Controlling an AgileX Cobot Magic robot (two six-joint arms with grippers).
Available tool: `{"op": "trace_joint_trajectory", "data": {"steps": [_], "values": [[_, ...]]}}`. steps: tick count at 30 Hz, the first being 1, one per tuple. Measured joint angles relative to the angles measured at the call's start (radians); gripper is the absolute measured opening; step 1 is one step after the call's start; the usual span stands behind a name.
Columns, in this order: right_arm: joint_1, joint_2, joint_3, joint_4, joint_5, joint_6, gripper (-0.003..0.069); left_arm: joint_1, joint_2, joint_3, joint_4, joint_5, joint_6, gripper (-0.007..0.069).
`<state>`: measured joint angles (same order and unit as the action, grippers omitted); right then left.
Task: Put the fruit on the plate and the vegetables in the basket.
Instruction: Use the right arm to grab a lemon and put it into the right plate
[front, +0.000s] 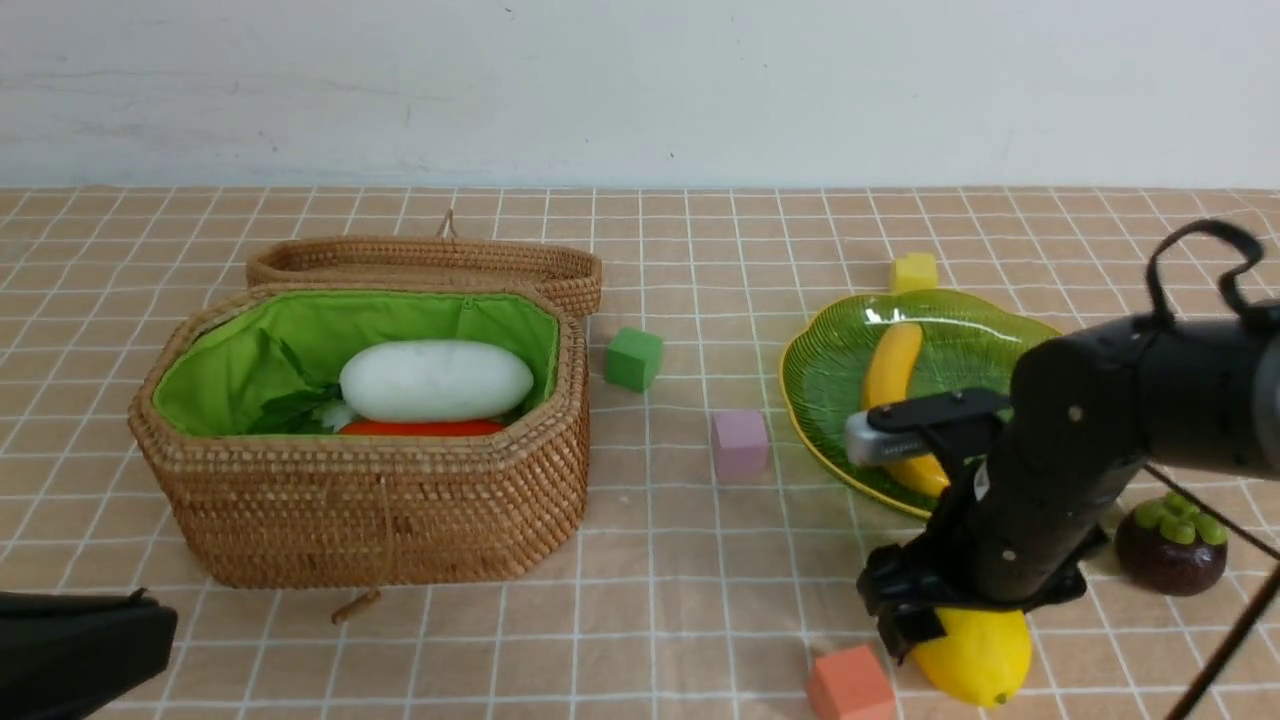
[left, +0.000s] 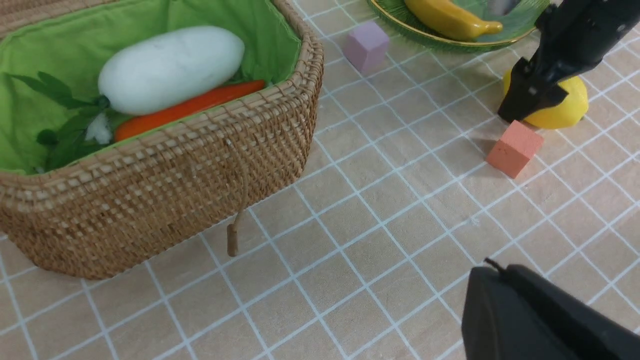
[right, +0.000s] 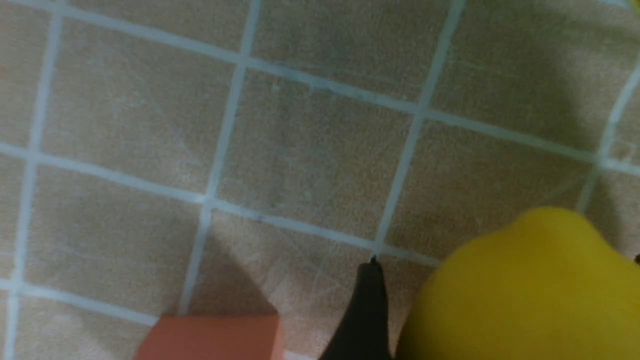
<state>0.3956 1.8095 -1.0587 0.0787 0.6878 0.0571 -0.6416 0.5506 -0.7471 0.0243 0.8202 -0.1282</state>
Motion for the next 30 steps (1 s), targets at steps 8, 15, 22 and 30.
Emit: {"op": "trace_joint_trajectory", "data": {"steps": [8, 15, 22, 30], "values": [[0.0, -0.064, -0.044, 0.063, 0.165, 0.004, 0.057, 0.0, 0.0, 0.0, 0.0, -0.025, 0.0, -0.0013], [-0.071, -0.18, -0.165, 0.024, 0.06, 0.066, 0.057, 0.0, 0.0, 0.0, -0.017, -0.174, 0.0, -0.0013], [-0.227, -0.036, -0.225, -0.03, -0.222, 0.071, 0.057, 0.0, 0.0, 0.0, -0.031, -0.322, 0.0, -0.0013], [-0.25, 0.055, -0.267, -0.025, -0.197, 0.079, 0.068, 0.0, 0.0, 0.002, -0.045, -0.328, 0.0, -0.0013]]}}
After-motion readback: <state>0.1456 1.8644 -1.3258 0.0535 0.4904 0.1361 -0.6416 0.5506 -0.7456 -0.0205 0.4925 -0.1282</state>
